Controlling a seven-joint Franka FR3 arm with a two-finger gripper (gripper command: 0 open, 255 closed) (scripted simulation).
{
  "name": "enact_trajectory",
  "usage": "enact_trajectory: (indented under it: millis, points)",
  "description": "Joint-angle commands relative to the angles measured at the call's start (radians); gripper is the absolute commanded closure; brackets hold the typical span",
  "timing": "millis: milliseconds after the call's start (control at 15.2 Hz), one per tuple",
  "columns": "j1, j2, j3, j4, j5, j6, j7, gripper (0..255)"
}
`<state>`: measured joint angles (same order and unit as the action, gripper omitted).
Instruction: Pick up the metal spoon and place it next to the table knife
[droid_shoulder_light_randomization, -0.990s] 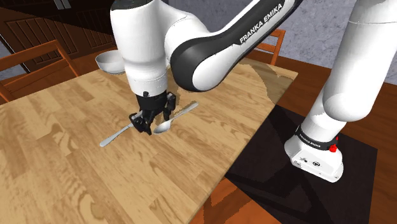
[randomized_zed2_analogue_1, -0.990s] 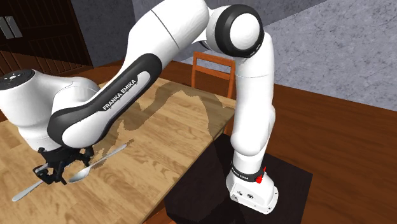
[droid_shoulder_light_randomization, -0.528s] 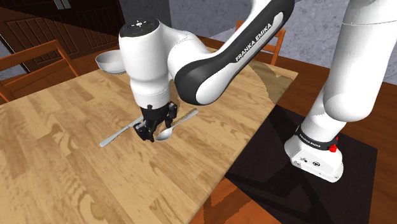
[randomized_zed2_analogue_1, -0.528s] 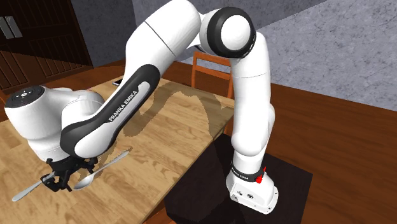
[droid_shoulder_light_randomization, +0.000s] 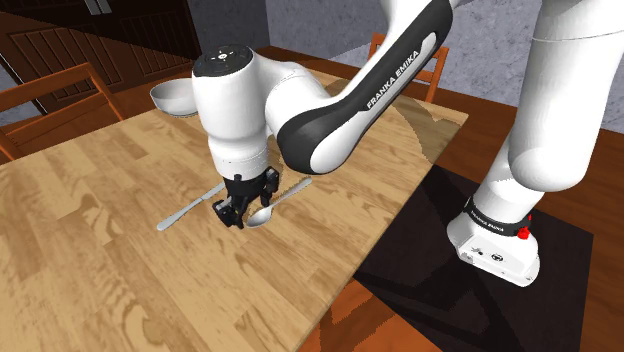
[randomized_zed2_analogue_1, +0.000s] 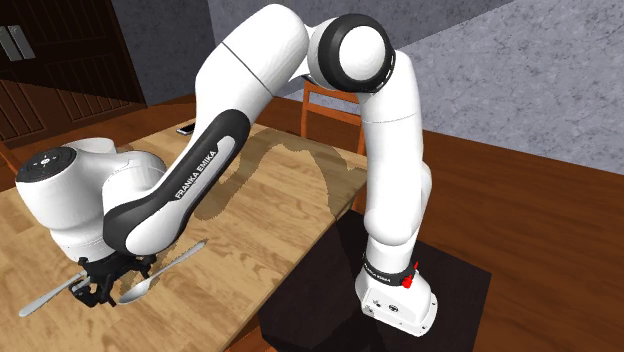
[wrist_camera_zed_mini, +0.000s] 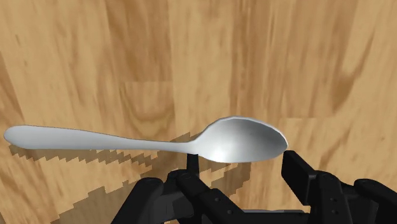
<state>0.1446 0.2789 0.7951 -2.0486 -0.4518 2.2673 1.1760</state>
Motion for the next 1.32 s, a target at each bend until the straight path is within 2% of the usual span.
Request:
enact_trajectory:
  millis: [0, 66, 132, 462, 726, 1254]
  points:
    - [0.000, 0.000, 0.000, 0.000, 0.000, 0.000, 0.000, 255]
    - [0.000, 0.000, 0.000, 0.000, 0.000, 0.000, 0.000, 255]
    - [0.000, 0.000, 0.000, 0.000, 0.000, 0.000, 0.000, 0]
    - [0.000, 0.000, 0.000, 0.000, 0.000, 0.000, 0.000, 0]
    - [-0.031, -0.093, 0.046, 0.032, 0.104, -0.087, -0.066, 0]
    - [-0.030, -0.093, 0.045, 0.032, 0.104, -0.087, -0.067, 0]
